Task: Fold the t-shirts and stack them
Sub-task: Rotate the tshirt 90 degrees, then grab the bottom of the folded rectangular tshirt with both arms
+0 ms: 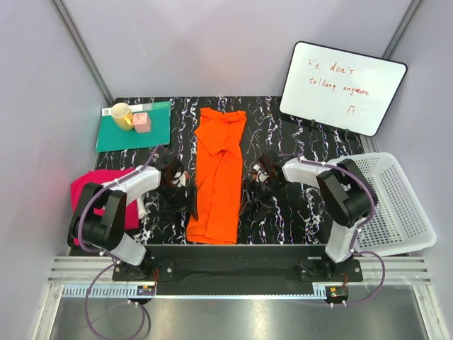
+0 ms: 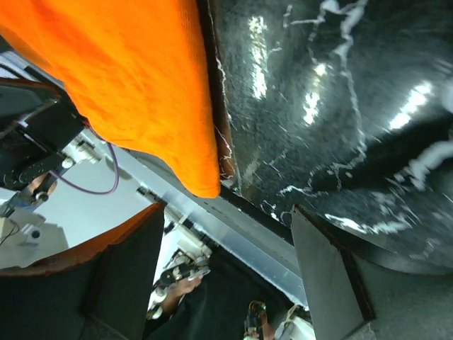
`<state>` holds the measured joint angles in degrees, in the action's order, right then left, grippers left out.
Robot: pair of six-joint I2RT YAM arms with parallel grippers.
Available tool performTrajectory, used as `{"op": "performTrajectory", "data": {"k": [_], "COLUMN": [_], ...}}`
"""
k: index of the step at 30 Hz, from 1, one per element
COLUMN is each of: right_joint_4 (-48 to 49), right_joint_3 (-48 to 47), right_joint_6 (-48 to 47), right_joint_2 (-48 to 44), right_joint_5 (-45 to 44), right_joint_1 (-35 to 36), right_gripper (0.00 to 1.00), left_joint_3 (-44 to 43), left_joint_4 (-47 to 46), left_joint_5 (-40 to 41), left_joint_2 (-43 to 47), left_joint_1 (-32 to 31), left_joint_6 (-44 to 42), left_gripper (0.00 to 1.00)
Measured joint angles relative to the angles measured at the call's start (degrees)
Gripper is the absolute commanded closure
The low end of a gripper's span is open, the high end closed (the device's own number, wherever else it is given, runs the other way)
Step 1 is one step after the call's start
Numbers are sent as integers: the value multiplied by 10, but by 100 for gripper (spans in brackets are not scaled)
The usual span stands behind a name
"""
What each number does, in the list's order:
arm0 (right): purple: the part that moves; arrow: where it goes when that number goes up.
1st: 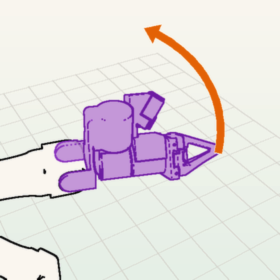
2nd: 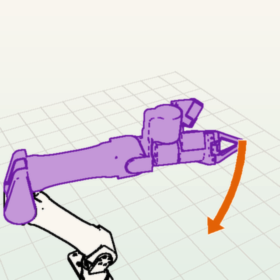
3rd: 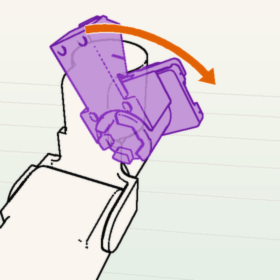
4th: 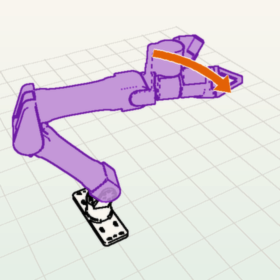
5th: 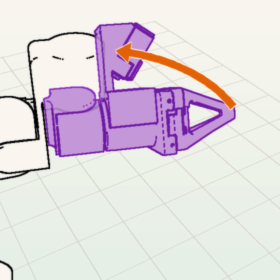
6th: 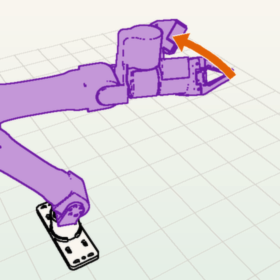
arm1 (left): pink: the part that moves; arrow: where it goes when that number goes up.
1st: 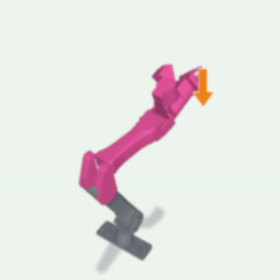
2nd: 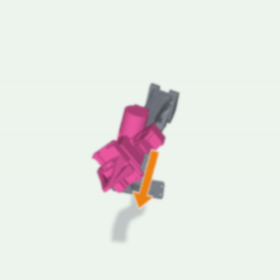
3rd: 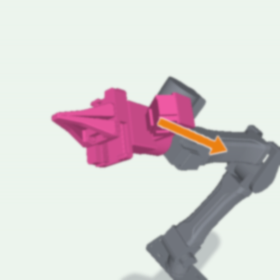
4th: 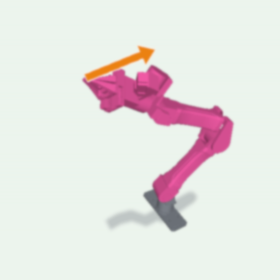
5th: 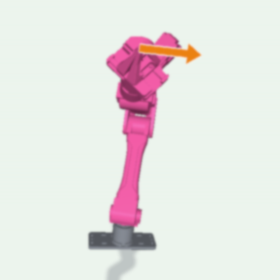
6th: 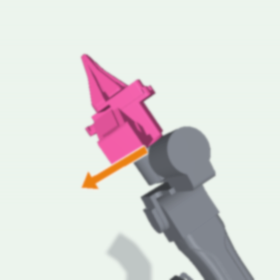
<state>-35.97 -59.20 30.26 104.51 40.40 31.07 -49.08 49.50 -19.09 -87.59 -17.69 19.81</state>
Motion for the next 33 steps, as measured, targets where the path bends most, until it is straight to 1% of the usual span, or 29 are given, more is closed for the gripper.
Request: {"op": "performTrajectory", "data": {"k": [3, 6, 9, 11, 15, 19, 22, 23, 24, 25, 26, 27, 28, 29, 31, 32, 33], "right_joint_4": [16, 37, 54, 61, 67, 80, 79, 83, 89, 97, 105, 114, 123, 134, 146, 153, 157], "right_joint_3": [4, 4, 4, 4, 7, 35, 60, 65, 67, 67, 68, 67, 65, 59, 46, 39, 34], "right_joint_6": [5, 13, 30, 40, 66, 91, 110, 116, 121, 127, 134, 139, 141, 146, 151, 154, 156], "right_joint_2": [14, 28, 42, 48, 52, 32, 10, 7, 6, 6, 7, 10, 13, 20, 32, 38, 42], "right_joint_5": [13, 27, 44, 53, 66, 69, 68, 68, 67, 66, 66, 64, 62, 60, 57, 56, 54], "right_joint_1": [10, 32, 59, 71, 79, 82, 95, 102, 109, 116, 125, 133, 140, 149, 160, 164, 168], "right_gripper": [21, 24, 28, 29, 29, 28, 29, 30, 33, 45, 50, 58, 65, 77, 87, 94, 97], "left_joint_3": [29, 33, 41, 49, 64, 73, 83, 84, 85, 85, 84, 84, 83, 82, 81, 79, 77], "left_joint_4": [-12, -17, -29, -32, -29, -23, -18, -15, -14, -15, -16, -16, -16, -16, -16, -15, -15], "left_joint_5": [-30, -51, -74, -86, -103, -110, -113, -113, -111, -111, -110, -110, -109, -108, -104, -104, -102], "left_joint_2": [-9, -10, -10, -10, -10, -8, -5, -5, -5, -5, -6, -8, -12, -16, -23, -25, -26], "left_joint_1": [0, 0, 0, 0, -2, -7, -12, -15, -19, -22, -25, -28, -30, -31, -32, -32, -32], "left_joint_6": [12, 19, 32, 40, 52, 60, 68, 71, 72, 73, 75, 74, 74, 75, 74, 75, 75], "left_gripper": [11, 15, 23, 24, 24, 24, 41, 50, 67, 77, 85, 99, 100, 100, 100, 100, 100]}}
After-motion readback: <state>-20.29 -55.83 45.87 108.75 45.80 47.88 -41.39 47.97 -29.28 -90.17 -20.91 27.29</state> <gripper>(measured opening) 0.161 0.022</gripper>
